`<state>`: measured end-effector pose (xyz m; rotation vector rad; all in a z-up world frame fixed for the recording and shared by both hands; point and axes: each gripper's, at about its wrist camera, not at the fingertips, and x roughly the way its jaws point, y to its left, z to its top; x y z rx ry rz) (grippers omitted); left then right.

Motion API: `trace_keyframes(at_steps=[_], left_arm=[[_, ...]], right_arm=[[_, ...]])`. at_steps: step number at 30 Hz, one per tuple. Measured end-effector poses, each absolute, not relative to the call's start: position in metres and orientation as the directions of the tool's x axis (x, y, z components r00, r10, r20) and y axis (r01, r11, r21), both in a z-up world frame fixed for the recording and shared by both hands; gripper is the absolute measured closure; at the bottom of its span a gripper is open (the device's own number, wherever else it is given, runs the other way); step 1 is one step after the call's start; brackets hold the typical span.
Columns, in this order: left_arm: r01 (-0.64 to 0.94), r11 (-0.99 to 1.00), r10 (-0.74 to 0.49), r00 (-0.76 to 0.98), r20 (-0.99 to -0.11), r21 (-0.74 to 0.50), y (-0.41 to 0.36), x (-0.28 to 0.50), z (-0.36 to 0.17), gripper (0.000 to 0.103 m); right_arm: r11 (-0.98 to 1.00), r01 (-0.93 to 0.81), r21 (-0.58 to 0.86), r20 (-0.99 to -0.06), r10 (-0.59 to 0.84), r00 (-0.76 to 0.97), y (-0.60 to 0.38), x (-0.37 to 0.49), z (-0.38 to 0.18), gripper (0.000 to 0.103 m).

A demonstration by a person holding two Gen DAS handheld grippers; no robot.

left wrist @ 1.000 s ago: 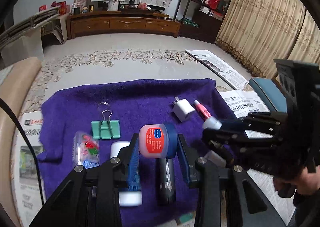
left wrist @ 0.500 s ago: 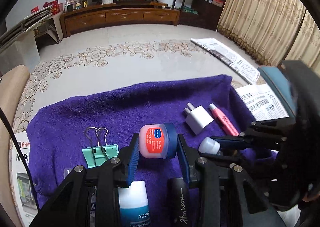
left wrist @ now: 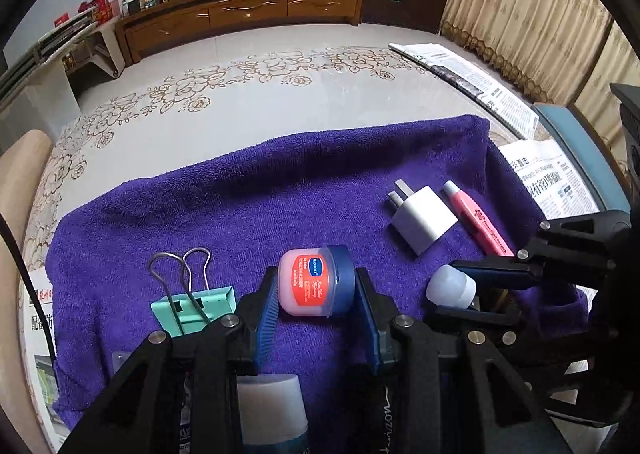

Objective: Organize rigid objects
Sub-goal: 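Open both tools to release the Vaseline jar and USB light on the towel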

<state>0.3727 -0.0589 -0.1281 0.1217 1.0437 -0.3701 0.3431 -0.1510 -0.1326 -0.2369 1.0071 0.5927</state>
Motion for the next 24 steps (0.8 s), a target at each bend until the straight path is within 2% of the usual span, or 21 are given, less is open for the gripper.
trace_keyframes(at_steps=[4, 6, 8, 10, 12, 19, 21, 23, 24], left_arm=[[0.352, 0.932, -0.245, 0.44, -0.864, -0.085, -0.058, 0.374, -0.128, 0.068], [0.352, 0.93, -0.26, 0.435, -0.862, -0.103, -0.057, 0.375, -0.128, 0.063], [0.362, 0.922, -0.295, 0.422, -0.857, -0.139, -0.056, 0.374, -0.128, 0.045], [0.355, 0.927, -0.277, 0.423, -0.863, -0.124, -0.057, 0.373, -0.129, 0.034], [0.355, 0.93, -0.256, 0.429, -0.866, -0.099, -0.057, 0.372, -0.129, 0.034], [0.332, 0.934, -0.283, 0.459, -0.842, -0.133, -0.049, 0.363, -0.114, 0.034], [0.331, 0.934, -0.29, 0.47, -0.834, -0.138, -0.048, 0.357, -0.106, 0.031], [0.331, 0.934, -0.291, 0.48, -0.828, -0.137, -0.048, 0.347, -0.097, 0.017], [0.331, 0.935, -0.285, 0.49, -0.824, -0.127, -0.048, 0.341, -0.092, 0.012]], right_arm=[[0.815, -0.572, 0.089, -0.844, 0.367, 0.39, -0.155, 0.341, -0.133, 0.079], [0.81, -0.581, 0.085, -0.845, 0.368, 0.389, -0.156, 0.341, -0.132, 0.078], [0.802, -0.592, 0.078, -0.846, 0.368, 0.386, -0.157, 0.339, -0.133, 0.076], [0.792, -0.604, 0.087, -0.845, 0.38, 0.376, -0.157, 0.336, -0.133, 0.066], [0.784, -0.613, 0.096, -0.845, 0.39, 0.366, -0.158, 0.333, -0.133, 0.06], [0.8, -0.59, 0.109, -0.832, 0.398, 0.386, -0.172, 0.32, -0.119, 0.06], [0.809, -0.579, 0.099, -0.83, 0.388, 0.401, -0.179, 0.314, -0.111, 0.059], [0.822, -0.561, 0.093, -0.824, 0.38, 0.42, -0.187, 0.305, -0.102, 0.053], [0.828, -0.553, 0.094, -0.821, 0.379, 0.427, -0.19, 0.301, -0.098, 0.044]])
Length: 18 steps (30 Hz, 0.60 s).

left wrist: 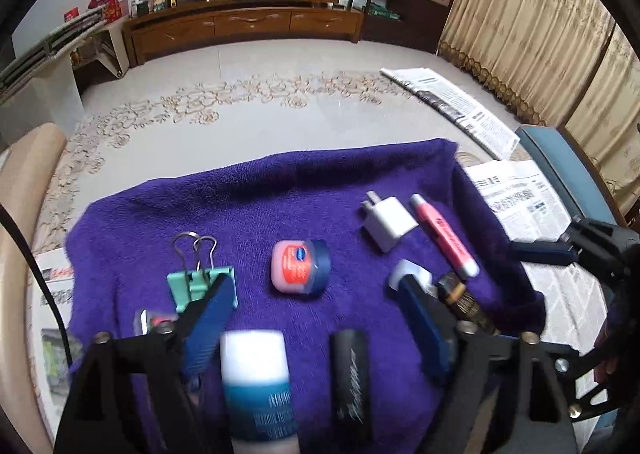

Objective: Organize rigid objects

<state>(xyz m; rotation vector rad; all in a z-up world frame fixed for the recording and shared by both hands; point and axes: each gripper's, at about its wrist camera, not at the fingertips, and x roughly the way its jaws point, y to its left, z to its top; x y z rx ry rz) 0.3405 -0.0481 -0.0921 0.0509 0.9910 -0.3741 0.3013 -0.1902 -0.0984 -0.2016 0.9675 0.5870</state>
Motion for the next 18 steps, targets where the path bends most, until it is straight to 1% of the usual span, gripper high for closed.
trace_keyframes(at_steps=[1, 2, 4, 5, 6, 9, 11, 13, 16, 18], left_arm=[[0.327, 0.938, -0.274, 0.501, -0.821, -0.113, -0.047, 0.332, -0.086, 0.004], [0.318, 0.942, -0.264, 0.511, -0.818, -0.106, -0.046, 0.326, -0.082, 0.0], [0.282, 0.952, -0.254, 0.531, -0.808, -0.114, -0.041, 0.308, -0.071, 0.0], [0.266, 0.955, -0.262, 0.537, -0.802, -0.134, -0.038, 0.295, -0.065, 0.0], [0.246, 0.958, -0.261, 0.544, -0.798, -0.146, -0.035, 0.284, -0.061, 0.0], [0.185, 0.964, -0.263, 0.553, -0.791, -0.191, -0.025, 0.244, -0.049, 0.0], [0.155, 0.967, -0.256, 0.555, -0.791, -0.204, -0.02, 0.22, -0.043, 0.0], [0.132, 0.974, -0.228, 0.569, -0.79, -0.187, -0.017, 0.197, -0.037, 0.0], [0.113, 0.985, -0.169, 0.572, -0.803, -0.126, -0.015, 0.164, -0.031, 0.0], [0.111, 0.987, -0.159, 0.575, -0.802, -0.116, -0.012, 0.146, -0.028, 0.0]], right_arm=[[0.835, -0.543, 0.094, -0.817, 0.376, 0.436, -0.194, 0.296, -0.095, 0.035], [0.846, -0.525, 0.091, -0.814, 0.367, 0.451, -0.197, 0.29, -0.089, 0.03], [0.873, -0.477, 0.101, -0.808, 0.352, 0.473, -0.204, 0.276, -0.079, 0.006], [0.892, -0.437, 0.117, -0.804, 0.343, 0.485, -0.209, 0.269, -0.074, 0.0], [0.917, -0.374, 0.138, -0.806, 0.323, 0.495, -0.214, 0.26, -0.07, 0.0], [0.94, -0.265, 0.213, -0.804, 0.323, 0.499, -0.221, 0.231, -0.06, 0.0], [0.946, -0.236, 0.223, -0.799, 0.316, 0.511, -0.217, 0.217, -0.054, 0.0], [0.953, -0.21, 0.219, -0.797, 0.299, 0.525, -0.214, 0.198, -0.046, 0.0], [0.96, -0.169, 0.222, -0.8, 0.278, 0.531, -0.213, 0.173, -0.038, 0.0], [0.965, -0.129, 0.227, -0.804, 0.26, 0.534, -0.211, 0.156, -0.033, 0.0]])
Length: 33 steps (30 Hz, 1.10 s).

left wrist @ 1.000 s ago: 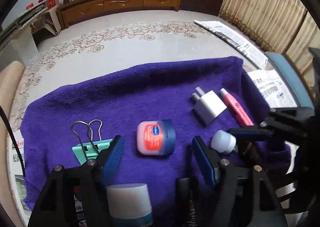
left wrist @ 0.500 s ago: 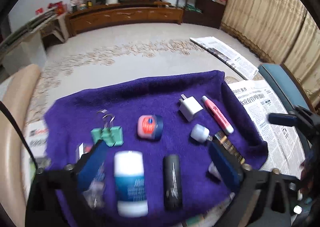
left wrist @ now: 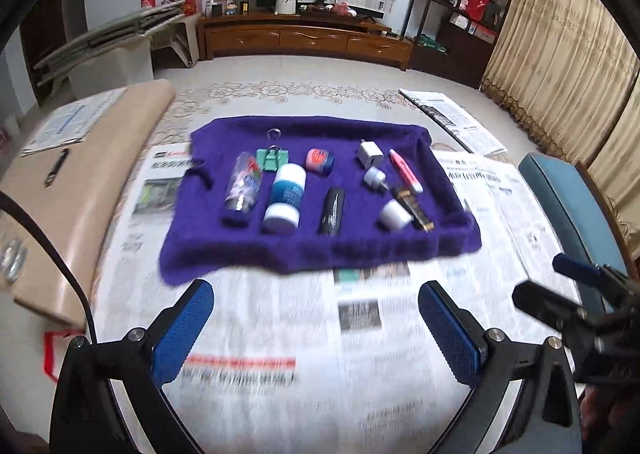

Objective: Organize rigid objects

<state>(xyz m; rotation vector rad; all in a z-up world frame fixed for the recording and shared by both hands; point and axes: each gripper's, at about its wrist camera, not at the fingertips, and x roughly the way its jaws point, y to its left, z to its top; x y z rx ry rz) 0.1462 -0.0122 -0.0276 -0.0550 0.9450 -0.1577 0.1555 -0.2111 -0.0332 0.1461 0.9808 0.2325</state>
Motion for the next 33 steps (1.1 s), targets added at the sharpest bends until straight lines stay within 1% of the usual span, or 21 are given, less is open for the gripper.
trace_keyframes(at_steps=[4, 7, 11, 15, 23, 33], left_arm=[[0.104, 0.987, -0.16, 0.562, -0.811, -0.122, -0.006, 0.12, -0.018, 0.0], [0.093, 0.992, -0.122, 0.567, -0.814, -0.084, -0.005, 0.106, -0.008, 0.0], [0.068, 0.998, -0.043, 0.588, -0.807, -0.004, -0.008, 0.092, -0.001, 0.0], [0.029, 0.999, 0.013, 0.609, -0.793, 0.038, -0.008, 0.082, 0.002, 0.0], [-0.039, 0.998, 0.06, 0.624, -0.779, 0.046, 0.007, 0.069, 0.003, 0.0], [-0.067, 0.997, 0.06, 0.62, -0.782, 0.023, 0.019, 0.074, -0.005, 0.0]], right_arm=[[0.978, -0.071, 0.196, -0.813, 0.202, 0.547, -0.211, 0.126, -0.028, 0.0], [0.98, -0.057, 0.193, -0.817, 0.193, 0.544, -0.208, 0.109, -0.029, 0.0], [0.986, -0.042, 0.16, -0.839, 0.158, 0.521, -0.199, 0.094, -0.034, 0.0], [0.99, -0.054, 0.128, -0.84, 0.137, 0.525, -0.189, 0.084, -0.033, 0.0], [0.991, -0.035, 0.13, -0.823, 0.127, 0.554, -0.191, 0.072, -0.019, 0.0], [0.993, -0.035, 0.114, -0.83, 0.115, 0.545, -0.191, 0.072, -0.025, 0.0]])
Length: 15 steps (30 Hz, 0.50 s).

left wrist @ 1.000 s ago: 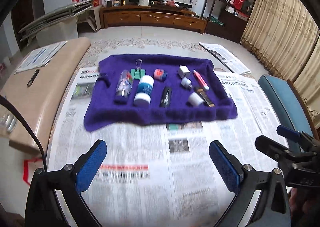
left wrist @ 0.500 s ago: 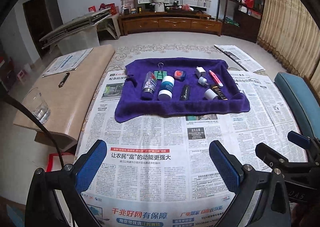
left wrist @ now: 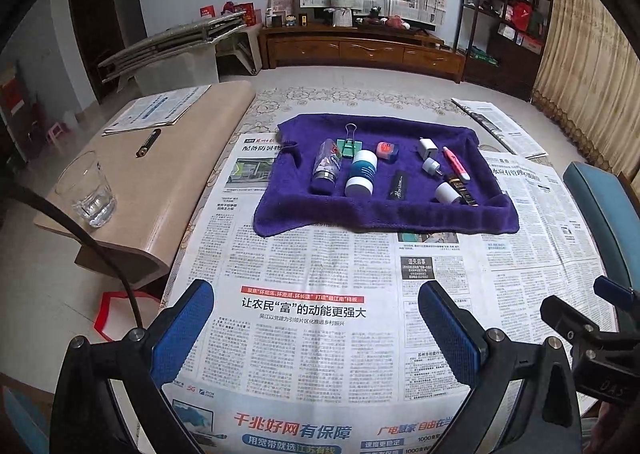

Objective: Organize rigid objects

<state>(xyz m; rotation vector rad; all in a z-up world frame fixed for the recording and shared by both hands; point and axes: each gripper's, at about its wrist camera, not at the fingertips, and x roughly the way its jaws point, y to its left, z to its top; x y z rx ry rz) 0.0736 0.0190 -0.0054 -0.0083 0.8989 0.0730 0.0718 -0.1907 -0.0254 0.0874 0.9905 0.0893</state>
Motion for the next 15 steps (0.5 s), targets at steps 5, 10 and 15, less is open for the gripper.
trace_keyframes(at_steps=[5, 10, 15], left_arm=[[-0.065, 0.997, 0.067, 0.616, -0.785, 0.034, 0.0156, 0.075, -0.0093, 0.0], [-0.054, 0.998, 0.05, 0.61, -0.791, 0.021, 0.0131, 0.0759, -0.0121, 0.0], [-0.053, 0.999, 0.042, 0.609, -0.792, 0.013, 0.0152, 0.0763, -0.0109, 0.0]], right_arm=[[0.994, -0.04, 0.106, -0.833, 0.111, 0.541, -0.1881, 0.0725, -0.028, 0.0], [0.994, -0.037, 0.103, -0.834, 0.106, 0.542, -0.1886, 0.0722, -0.0293, 0.0], [0.994, -0.045, 0.097, -0.838, 0.106, 0.536, -0.1848, 0.0722, -0.033, 0.0]])
